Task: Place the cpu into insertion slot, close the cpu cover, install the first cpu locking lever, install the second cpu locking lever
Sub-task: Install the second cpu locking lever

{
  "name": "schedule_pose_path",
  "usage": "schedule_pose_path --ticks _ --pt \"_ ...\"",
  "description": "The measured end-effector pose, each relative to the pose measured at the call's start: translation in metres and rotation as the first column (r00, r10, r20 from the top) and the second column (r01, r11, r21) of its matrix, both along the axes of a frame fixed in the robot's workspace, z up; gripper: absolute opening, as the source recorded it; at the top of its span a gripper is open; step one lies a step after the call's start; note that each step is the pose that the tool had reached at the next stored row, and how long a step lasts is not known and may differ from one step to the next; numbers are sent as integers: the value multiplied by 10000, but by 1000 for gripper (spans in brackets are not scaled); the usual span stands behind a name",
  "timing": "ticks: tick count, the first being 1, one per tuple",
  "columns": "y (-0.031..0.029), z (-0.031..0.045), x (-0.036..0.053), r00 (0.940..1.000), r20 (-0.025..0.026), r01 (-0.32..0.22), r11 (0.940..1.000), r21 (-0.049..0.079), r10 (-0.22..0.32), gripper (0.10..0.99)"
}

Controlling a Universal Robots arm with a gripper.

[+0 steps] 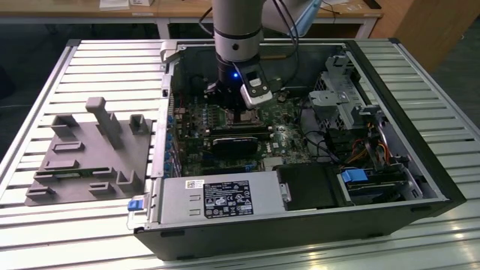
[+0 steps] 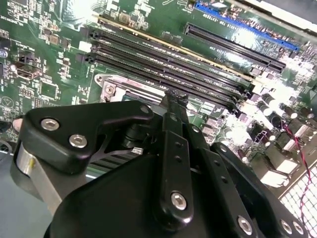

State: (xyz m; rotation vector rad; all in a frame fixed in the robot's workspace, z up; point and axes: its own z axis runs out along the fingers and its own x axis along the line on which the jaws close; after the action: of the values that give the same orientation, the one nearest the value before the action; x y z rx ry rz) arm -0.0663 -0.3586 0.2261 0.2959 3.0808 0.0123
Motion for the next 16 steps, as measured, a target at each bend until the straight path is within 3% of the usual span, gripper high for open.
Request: schedule_pose_path --ticks 7,12,16 --pt "-108 -34 -18 10000 17 -1 9984 567 0 106" --pt "-188 -49 -24 10000 31 -2 9938 1109 -2 106" --pt "-265 -61 -30 10000 37 -4 9895 1448 -2 106"
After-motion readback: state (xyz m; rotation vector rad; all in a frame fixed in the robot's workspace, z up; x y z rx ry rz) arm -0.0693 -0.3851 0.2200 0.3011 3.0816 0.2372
